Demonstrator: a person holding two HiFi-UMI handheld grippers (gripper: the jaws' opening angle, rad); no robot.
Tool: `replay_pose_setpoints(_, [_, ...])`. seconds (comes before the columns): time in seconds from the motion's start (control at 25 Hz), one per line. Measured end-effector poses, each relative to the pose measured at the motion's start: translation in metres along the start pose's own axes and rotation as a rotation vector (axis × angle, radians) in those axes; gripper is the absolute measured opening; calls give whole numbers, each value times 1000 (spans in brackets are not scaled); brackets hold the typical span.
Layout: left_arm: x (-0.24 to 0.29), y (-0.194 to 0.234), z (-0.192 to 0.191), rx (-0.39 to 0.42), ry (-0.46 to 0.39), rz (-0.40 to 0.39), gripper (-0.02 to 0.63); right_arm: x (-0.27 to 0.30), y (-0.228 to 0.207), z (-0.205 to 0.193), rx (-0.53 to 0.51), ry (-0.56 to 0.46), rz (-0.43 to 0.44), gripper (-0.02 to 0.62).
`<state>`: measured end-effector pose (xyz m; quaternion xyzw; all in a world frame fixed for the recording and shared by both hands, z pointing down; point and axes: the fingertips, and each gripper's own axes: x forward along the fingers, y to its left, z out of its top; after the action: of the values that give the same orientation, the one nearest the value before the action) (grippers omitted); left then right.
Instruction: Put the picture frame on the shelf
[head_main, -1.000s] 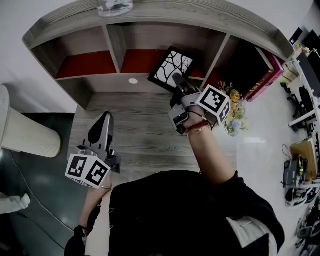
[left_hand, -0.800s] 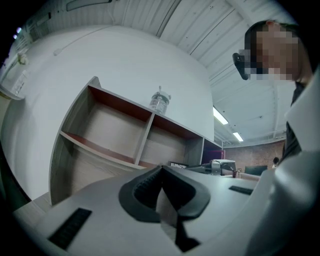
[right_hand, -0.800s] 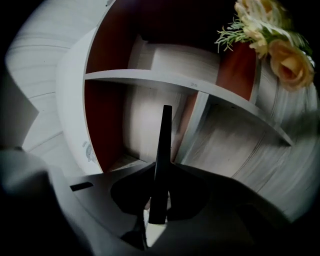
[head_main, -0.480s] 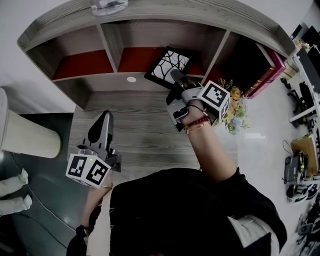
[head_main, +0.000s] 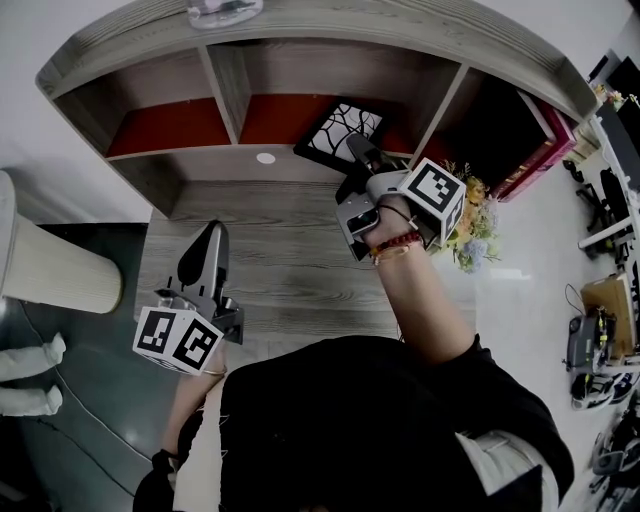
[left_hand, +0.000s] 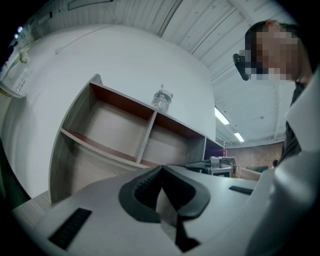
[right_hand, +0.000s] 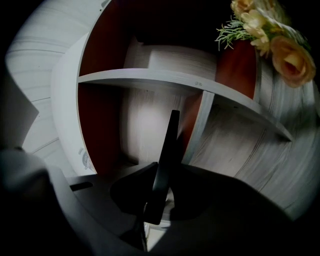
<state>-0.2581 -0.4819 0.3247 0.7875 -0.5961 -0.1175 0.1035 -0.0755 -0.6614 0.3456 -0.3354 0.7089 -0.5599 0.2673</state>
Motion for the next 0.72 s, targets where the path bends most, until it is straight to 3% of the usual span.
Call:
replay_pose_setpoints(0.2, [2,1,-1,-1,2,-2,12,1,13,6,-41,-17,43,106])
replay_pose_setpoints(0.44, [2,1,0,2,-1,-3,12,4,33,10,-101,-21,116,212])
replay_pose_setpoints(0.72, [2,2,-1,-2,2,-2,12,6,29,18,-271,-34,31,224])
